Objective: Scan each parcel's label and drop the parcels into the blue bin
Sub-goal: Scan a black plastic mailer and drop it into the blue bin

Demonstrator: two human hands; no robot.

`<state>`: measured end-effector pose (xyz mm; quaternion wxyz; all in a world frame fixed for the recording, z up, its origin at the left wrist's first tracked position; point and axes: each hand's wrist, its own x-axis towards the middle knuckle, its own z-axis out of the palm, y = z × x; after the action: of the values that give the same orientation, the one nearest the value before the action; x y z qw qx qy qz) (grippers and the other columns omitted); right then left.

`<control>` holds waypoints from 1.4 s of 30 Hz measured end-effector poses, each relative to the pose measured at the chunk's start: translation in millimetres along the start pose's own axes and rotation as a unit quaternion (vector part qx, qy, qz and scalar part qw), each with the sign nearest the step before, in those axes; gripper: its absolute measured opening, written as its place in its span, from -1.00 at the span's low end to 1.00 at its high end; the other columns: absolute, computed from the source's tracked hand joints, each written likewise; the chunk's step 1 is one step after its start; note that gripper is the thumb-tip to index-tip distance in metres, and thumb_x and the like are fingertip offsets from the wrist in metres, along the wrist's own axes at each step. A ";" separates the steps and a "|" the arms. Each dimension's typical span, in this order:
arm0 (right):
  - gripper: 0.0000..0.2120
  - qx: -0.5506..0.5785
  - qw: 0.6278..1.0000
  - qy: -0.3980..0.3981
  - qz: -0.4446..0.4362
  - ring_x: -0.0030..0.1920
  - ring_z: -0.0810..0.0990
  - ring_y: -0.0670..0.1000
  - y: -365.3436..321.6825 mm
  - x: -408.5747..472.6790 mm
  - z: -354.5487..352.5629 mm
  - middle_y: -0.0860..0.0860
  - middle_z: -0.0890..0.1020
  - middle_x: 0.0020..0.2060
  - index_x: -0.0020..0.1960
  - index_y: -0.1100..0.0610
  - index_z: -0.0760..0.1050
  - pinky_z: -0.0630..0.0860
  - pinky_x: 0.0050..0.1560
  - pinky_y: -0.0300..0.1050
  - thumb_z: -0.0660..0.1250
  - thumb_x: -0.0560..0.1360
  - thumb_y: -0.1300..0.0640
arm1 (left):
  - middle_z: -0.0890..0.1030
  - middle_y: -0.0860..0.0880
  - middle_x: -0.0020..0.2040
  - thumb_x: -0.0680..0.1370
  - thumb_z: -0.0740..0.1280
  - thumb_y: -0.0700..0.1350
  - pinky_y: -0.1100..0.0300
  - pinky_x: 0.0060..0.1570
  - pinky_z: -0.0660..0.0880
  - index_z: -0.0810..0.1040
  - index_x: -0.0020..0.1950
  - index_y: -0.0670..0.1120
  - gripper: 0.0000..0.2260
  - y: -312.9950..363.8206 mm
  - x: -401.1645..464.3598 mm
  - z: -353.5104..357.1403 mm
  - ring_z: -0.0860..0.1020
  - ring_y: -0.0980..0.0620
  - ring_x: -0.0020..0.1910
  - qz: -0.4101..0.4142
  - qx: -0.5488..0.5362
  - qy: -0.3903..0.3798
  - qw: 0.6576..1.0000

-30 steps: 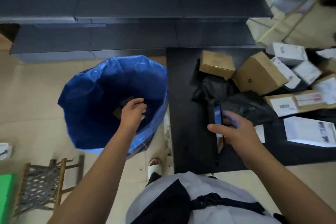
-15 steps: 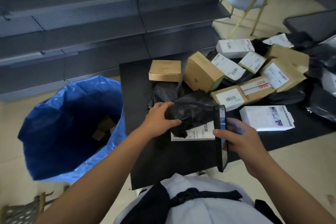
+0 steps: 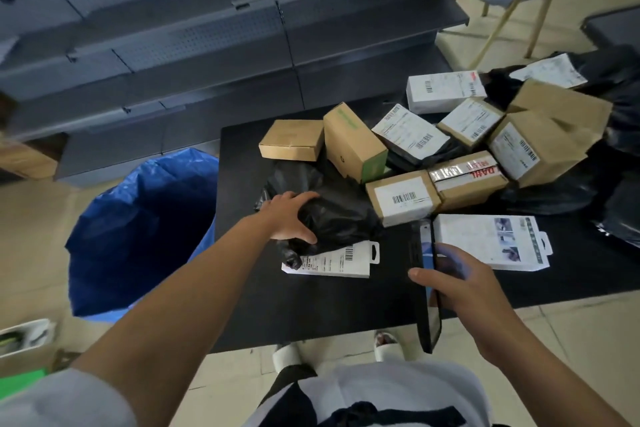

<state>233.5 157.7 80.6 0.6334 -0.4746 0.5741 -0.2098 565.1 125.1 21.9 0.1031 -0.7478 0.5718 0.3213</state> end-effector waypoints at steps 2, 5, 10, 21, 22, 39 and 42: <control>-0.21 -0.002 1.000 -0.006 -0.006 0.31 0.54 0.12 -0.1 2.4 -5.4 -0.01 0.57 0.33 0.46 -0.02 0.45 0.53 0.33 0.23 0.59 0.30 -0.18 | 0.29 -0.11 0.52 0.35 0.54 0.22 -0.20 0.46 0.18 0.10 0.56 0.29 -0.09 4.5 -2.6 0.7 0.27 -0.24 0.48 -0.008 0.005 0.016 1.000; -0.46 -0.011 0.999 -0.027 -0.020 0.24 0.47 0.04 -1.1 7.1 -10.1 -0.04 0.51 0.24 0.42 -0.03 0.43 0.48 0.21 0.05 0.52 0.49 0.08 | 0.38 -0.09 0.44 0.32 0.53 0.25 -0.23 0.42 0.25 0.14 0.51 0.33 -0.14 5.8 -11.2 3.5 0.35 -0.23 0.41 -0.018 -0.003 0.031 0.999; -0.48 -0.028 0.998 -0.055 -0.029 0.24 0.48 0.05 -13.2 14.1 -0.2 -0.01 0.53 0.26 0.41 -0.04 0.44 0.48 0.20 0.04 0.51 0.50 0.11 | 0.48 -0.02 0.32 0.21 0.57 0.18 -0.17 0.22 0.55 0.30 0.36 0.39 -0.22 -22.8 -55.3 8.9 0.53 -0.15 0.26 -0.043 -0.298 0.063 0.952; 0.05 -0.091 0.983 -0.158 -0.034 0.32 0.59 0.10 -12.9 32.1 56.5 -0.04 0.62 0.33 0.40 -0.11 0.52 0.58 0.28 0.25 0.59 -0.04 -0.44 | 0.72 -0.08 0.02 0.42 0.44 0.12 0.14 -0.15 0.53 0.65 0.13 -0.04 -0.64 -41.3 -144.1 137.4 0.63 -0.06 -0.11 -0.253 -0.817 0.122 0.504; 0.06 -0.096 0.981 -0.166 -0.029 0.34 0.57 0.11 -12.5 32.2 59.8 -0.03 0.60 0.35 0.43 -0.11 0.50 0.57 0.30 0.25 0.58 -0.02 -0.41 | 0.71 -0.07 0.07 0.44 0.44 0.13 0.16 -0.19 0.54 0.61 0.23 -0.02 -0.58 -41.4 -143.4 148.0 0.64 -0.05 -0.09 -0.268 -0.810 0.137 0.503; -0.36 -0.116 0.980 -0.159 -0.030 0.36 0.51 0.15 -6.5 32.2 59.6 0.03 0.53 0.43 0.47 -0.03 0.46 0.54 0.32 0.26 0.57 0.44 -0.01 | 0.35 -0.11 0.48 0.30 0.57 0.17 -0.19 0.35 0.41 -0.02 0.56 0.25 0.01 -30.4 -152.9 94.1 0.42 -0.18 0.39 -0.356 -0.533 0.345 0.686; -0.40 -0.118 0.979 -0.165 -0.022 0.31 0.54 0.11 -1.8 31.6 54.5 0.01 0.56 0.35 0.46 -0.01 0.48 0.58 0.26 0.19 0.56 0.46 0.01 | 0.19 -0.12 0.53 0.41 0.52 0.12 -0.22 0.33 0.32 -0.13 0.61 0.18 0.00 -12.0 -141.6 80.7 0.21 -0.22 0.49 -0.395 -0.387 0.302 0.777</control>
<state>292.5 150.9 59.5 0.6543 -0.5868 0.4713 -0.0734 527.1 282.8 41.8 -0.2555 -0.9434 0.0558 0.2042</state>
